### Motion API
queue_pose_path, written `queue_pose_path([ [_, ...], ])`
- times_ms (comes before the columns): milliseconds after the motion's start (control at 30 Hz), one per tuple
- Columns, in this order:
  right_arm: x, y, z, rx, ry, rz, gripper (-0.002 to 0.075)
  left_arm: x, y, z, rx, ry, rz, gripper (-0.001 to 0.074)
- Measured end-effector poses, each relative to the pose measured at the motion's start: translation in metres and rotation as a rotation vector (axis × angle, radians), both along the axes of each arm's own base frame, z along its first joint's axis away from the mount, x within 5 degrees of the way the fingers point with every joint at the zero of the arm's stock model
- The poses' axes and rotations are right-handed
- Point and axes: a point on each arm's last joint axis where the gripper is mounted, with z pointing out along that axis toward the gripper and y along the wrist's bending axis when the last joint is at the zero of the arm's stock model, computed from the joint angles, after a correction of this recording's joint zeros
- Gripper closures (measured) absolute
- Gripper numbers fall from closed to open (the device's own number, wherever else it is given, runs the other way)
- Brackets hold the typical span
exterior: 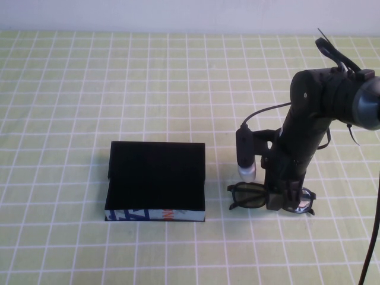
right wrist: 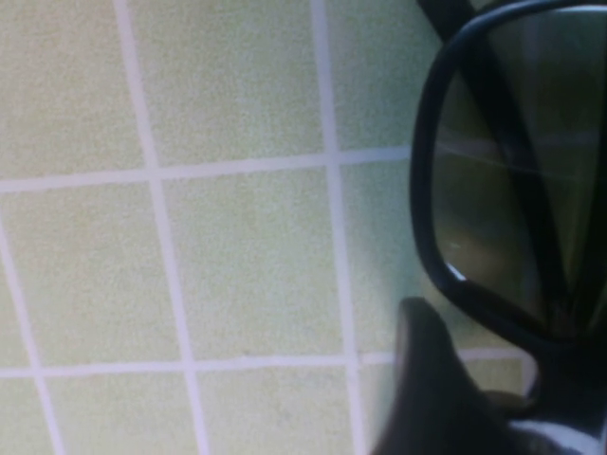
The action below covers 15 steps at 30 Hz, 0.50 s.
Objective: Return glasses to glasses case
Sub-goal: Pick up the glasses from the table
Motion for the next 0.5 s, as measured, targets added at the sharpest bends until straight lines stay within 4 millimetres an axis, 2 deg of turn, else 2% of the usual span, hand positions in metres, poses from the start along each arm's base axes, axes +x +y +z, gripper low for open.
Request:
queue_pose_path([
  [300,-0.0023,-0.0011,0.0012,-0.011,0.024,-0.022,0.0442,0.0000,0.0000,0.0000,0.000,0.000,0.000,0.0737],
  [500,-0.0035,-0.0018,0.0012,-0.020,0.040,-0.030,0.0509,0.0000,0.0000,0.0000,0.000,0.000,0.000,0.0737],
])
